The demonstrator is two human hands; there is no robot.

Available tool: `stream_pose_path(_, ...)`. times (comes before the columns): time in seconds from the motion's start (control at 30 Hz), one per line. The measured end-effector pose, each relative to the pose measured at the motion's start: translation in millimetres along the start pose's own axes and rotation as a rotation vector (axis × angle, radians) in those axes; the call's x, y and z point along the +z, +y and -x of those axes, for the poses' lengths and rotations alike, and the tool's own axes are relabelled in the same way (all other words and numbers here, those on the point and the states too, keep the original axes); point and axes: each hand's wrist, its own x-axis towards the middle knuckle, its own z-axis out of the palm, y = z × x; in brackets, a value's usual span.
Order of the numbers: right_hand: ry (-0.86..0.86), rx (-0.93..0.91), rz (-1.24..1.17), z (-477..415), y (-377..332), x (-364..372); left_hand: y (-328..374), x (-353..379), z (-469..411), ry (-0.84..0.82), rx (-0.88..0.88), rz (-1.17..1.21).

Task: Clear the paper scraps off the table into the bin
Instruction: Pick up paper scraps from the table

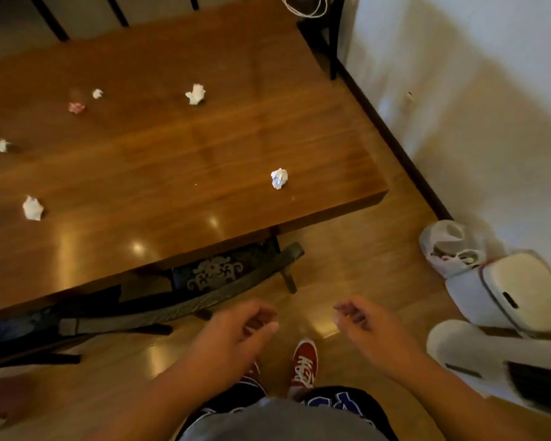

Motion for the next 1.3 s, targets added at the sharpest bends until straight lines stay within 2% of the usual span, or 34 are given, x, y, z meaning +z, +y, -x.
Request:
stream_pose_path(0.2,0.079,-0.209,0.042,-77,-74,-39,38,-62,-55,0.120,0.020,0.073)
stream_pose_path(0.33,0.067,-0.211,0.107,-145,-96,-42,29,-111,-98,0.157,-0.008,0.064)
stream_pose_path(0.5,0.084,-0.143,0.339,-244,-103,-24,-11,-166,-168,0.193,-0.126,0.079)
stream_pose_path(0.67,0.268,-0.187,0.721,-316,-97,7,-58,-202,-235,0.252,-0.153,-0.002)
stream_pose_path(0.73,0.294,-0.211,0.772,-342,-94,12,-73,-217,-263,0.279,-0.165,-0.059)
stream_pose_path(0.9,0.515,-0.274,0.797,-402,-105,9,-88,-260,-340,0.466,-0.135,-0.306)
stream_pose_path(1.07,0.535,-0.227,0.767,-416,-105,12,-86,-313,-426,0.596,-0.087,-0.468)
stream_pose_path(1.13,0.524,-0.213,0.764,-415,-105,12,-88,-330,-457,0.604,-0.071,-0.576)
stream_pose_path(1.3,0.531,-0.238,0.748,-416,-107,12,-100,-349,-508,0.494,-0.051,-0.739)
